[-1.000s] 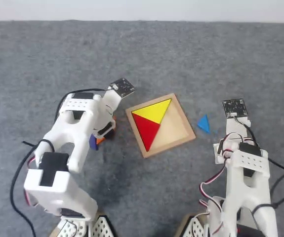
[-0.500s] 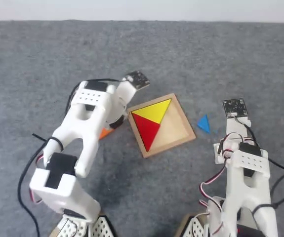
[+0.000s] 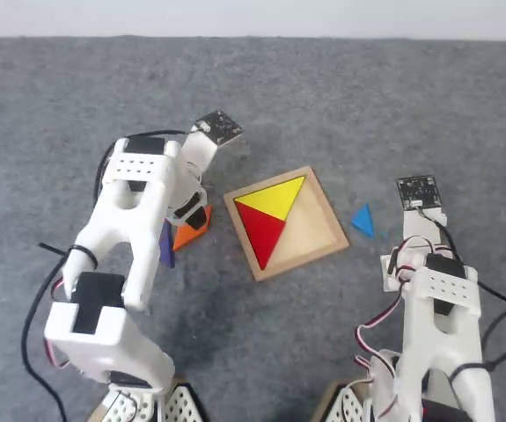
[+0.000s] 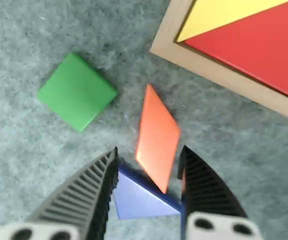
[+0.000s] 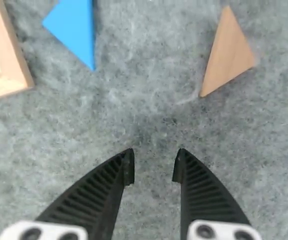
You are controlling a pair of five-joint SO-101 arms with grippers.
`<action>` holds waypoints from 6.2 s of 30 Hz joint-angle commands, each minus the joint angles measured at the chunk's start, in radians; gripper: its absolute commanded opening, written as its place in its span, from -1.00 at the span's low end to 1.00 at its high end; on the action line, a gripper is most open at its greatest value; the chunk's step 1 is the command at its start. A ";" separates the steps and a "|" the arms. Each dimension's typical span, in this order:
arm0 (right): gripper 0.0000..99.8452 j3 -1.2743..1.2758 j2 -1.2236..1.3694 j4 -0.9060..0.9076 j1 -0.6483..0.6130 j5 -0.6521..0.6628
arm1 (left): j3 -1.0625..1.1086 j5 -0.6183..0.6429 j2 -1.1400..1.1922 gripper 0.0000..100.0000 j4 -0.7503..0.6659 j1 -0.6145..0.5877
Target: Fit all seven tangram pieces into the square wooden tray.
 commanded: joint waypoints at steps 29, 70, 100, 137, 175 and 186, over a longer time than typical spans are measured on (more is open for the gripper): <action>-0.69 -0.006 -0.033 -0.018 0.002 0.003 | -0.199 0.040 0.325 -0.90 0.031 0.021; -0.69 -0.006 -0.033 -0.018 0.002 0.005 | 0.024 0.012 0.175 -0.75 -0.089 0.064; -0.69 -0.006 -0.033 -0.018 0.004 0.006 | 0.073 0.086 -0.095 -0.66 0.029 0.072; -0.69 -0.006 -0.033 -0.018 0.002 0.008 | -0.036 0.098 0.109 -0.97 -0.011 0.097; -0.69 -0.008 -0.042 -0.012 0.012 0.003 | -1.066 0.749 0.677 -0.97 0.245 0.512; -0.69 -0.008 -0.042 -0.013 0.007 0.003 | -1.552 0.793 0.976 -0.73 0.485 0.516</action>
